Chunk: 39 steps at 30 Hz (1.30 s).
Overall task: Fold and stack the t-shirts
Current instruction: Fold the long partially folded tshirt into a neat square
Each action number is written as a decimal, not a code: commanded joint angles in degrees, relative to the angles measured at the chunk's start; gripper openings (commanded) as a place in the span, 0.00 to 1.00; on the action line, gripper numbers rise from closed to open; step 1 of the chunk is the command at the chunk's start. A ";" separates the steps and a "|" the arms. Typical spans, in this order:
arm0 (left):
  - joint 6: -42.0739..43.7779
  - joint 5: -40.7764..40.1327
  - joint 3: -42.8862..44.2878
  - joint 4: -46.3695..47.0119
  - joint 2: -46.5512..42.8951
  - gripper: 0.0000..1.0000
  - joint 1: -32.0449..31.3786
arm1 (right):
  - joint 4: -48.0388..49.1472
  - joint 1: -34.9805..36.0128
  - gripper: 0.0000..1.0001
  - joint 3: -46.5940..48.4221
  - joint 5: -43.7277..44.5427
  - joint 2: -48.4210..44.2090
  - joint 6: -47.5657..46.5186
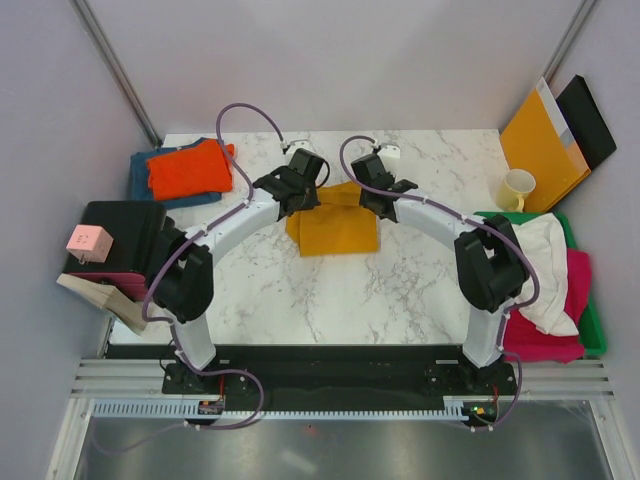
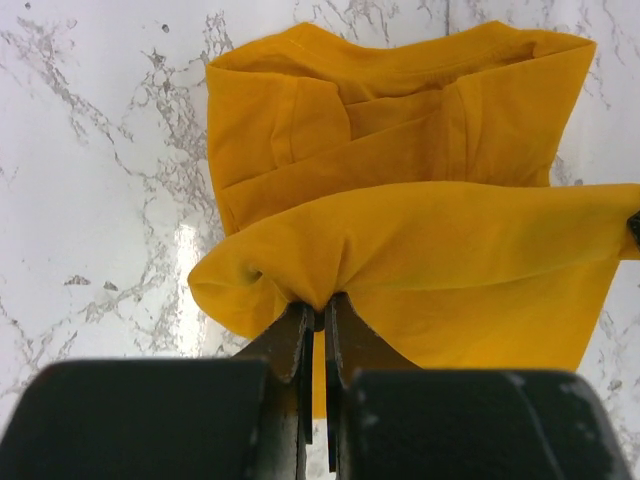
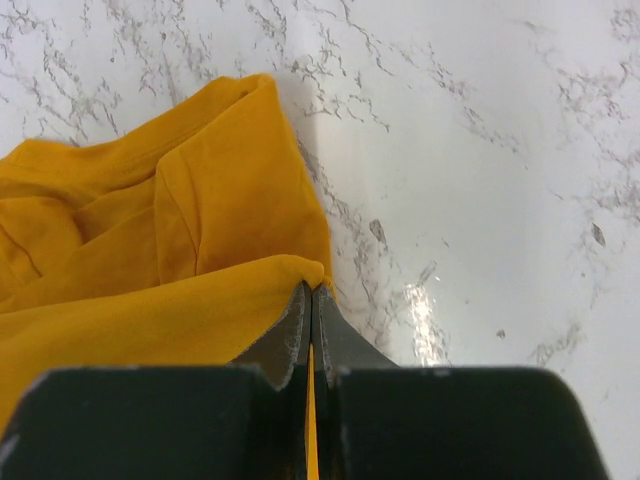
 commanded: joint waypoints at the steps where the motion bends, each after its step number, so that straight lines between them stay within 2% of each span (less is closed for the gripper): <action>1: 2.72 0.60 4.58 1.25 3.49 0.02 2.20 | 0.62 -1.49 0.00 6.51 -0.67 4.83 -1.51; 16: 2.55 2.45 11.35 0.46 14.40 0.02 6.68 | 0.53 -2.55 0.00 20.67 -4.27 18.82 -3.97; 17: 2.55 2.53 11.62 0.19 14.49 0.10 6.86 | 0.96 -2.46 0.01 20.76 -4.19 18.64 -4.14; 18: 2.37 2.53 11.80 0.28 14.40 0.17 7.03 | 1.75 -2.46 0.16 20.33 -4.19 17.51 -4.75; 19: 2.37 2.62 11.71 0.28 13.79 0.39 7.03 | 4.28 -2.46 0.22 18.76 -4.36 16.54 -5.19; 21: 2.28 2.62 11.27 0.89 12.65 0.62 7.03 | 5.36 -2.37 0.36 18.04 -4.36 13.91 -5.55; 22: 1.93 2.62 10.75 1.24 11.42 0.77 7.03 | 5.10 -2.11 0.42 18.12 -4.27 13.20 -5.72; 24: 1.76 3.15 9.78 2.21 10.10 0.91 6.95 | 5.01 -1.67 0.52 17.43 -3.22 10.49 -6.08; 26: 0.88 3.93 9.16 2.30 8.43 0.95 6.77 | 5.01 -0.97 0.53 16.02 -2.95 8.81 -6.43; 29: 0.00 6.47 7.67 2.74 7.11 0.92 6.42 | 5.97 0.00 0.51 11.46 -4.70 5.38 -4.86; 30: -0.35 6.92 6.71 2.74 6.93 0.88 6.33 | 6.67 0.18 0.44 9.88 -6.11 3.89 -4.33; 32: -1.06 9.46 5.47 3.53 6.75 0.67 5.89 | 7.99 1.14 0.27 5.48 -6.38 2.74 -3.01; 33: -1.41 10.35 4.16 3.88 6.75 0.56 5.72 | 9.22 1.58 0.08 3.21 -7.69 2.47 -2.91; 34: -1.76 10.97 3.45 4.67 6.84 0.35 5.54 | 9.14 1.76 0.00 2.66 -7.79 2.82 -2.65; 37: -2.64 13.08 1.61 5.29 7.63 0.09 4.84 | 8.53 1.85 0.00 2.13 -8.67 5.36 -1.51; 39: -3.17 14.48 0.90 5.55 8.51 0.05 4.40 | 8.53 1.76 0.00 2.65 -8.76 7.12 -1.33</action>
